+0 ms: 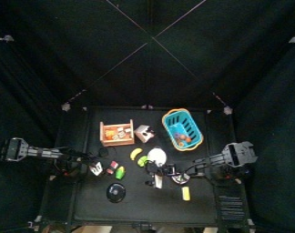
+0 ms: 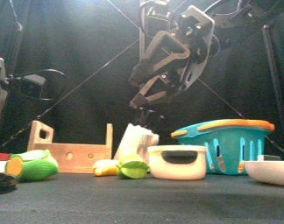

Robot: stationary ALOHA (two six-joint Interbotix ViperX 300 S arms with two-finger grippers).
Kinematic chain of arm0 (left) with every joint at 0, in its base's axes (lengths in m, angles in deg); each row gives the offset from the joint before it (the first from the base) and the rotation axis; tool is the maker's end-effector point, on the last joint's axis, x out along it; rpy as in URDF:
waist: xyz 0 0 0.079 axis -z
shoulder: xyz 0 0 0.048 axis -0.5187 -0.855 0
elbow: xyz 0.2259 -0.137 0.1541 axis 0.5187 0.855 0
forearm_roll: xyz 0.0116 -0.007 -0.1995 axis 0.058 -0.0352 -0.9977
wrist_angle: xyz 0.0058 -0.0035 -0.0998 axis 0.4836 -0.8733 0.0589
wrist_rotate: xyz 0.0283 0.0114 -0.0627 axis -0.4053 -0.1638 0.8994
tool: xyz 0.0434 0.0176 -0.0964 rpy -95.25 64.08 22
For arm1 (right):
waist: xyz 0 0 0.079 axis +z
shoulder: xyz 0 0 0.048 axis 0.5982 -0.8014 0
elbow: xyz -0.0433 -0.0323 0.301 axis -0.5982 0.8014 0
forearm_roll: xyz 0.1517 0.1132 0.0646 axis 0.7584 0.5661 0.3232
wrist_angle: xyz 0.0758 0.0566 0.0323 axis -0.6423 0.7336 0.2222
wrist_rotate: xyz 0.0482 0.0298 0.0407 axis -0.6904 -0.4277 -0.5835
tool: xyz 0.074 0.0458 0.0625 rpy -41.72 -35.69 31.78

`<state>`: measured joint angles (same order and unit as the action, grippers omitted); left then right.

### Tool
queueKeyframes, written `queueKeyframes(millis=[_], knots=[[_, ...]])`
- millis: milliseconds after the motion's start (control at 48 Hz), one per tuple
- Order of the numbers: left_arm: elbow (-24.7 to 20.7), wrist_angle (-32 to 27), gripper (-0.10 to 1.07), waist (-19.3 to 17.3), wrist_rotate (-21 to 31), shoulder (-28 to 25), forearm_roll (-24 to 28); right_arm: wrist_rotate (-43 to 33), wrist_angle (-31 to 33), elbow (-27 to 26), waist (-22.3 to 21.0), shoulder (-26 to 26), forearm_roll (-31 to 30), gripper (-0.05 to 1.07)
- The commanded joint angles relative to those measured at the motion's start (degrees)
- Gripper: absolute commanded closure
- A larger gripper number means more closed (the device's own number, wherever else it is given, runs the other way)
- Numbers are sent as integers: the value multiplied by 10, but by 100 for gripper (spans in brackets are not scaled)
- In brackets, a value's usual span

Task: Grab salmon sushi

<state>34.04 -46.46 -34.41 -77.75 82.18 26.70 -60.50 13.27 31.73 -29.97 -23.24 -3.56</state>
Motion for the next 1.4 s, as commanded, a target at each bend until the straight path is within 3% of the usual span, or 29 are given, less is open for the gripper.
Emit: queueKeyframes(millis=[0,354,646,792,917,1083,1250,1375], knots=[[-15,6,21,1,10,-14,3,-1,-5,-6,-2,18,1,6],[-49,-11,20,47,18,-47,33,-1,-5,-9,-2,6,1,6],[-72,-77,18,60,43,-48,95,-1,-5,-7,-2,4,1,6],[-88,-134,18,54,129,-48,191,-1,-5,-9,-2,2,1,6],[-110,-208,18,62,250,-48,294,-1,-5,-7,-2,2,1,6],[-132,-234,18,117,400,-48,392,-1,-5,-5,-2,1,1,6],[-141,-224,17,158,490,-48,423,0,-5,-6,-2,-3,-1,6],[-130,-214,13,163,523,-62,423,0,-5,-6,-2,-4,-3,6]])
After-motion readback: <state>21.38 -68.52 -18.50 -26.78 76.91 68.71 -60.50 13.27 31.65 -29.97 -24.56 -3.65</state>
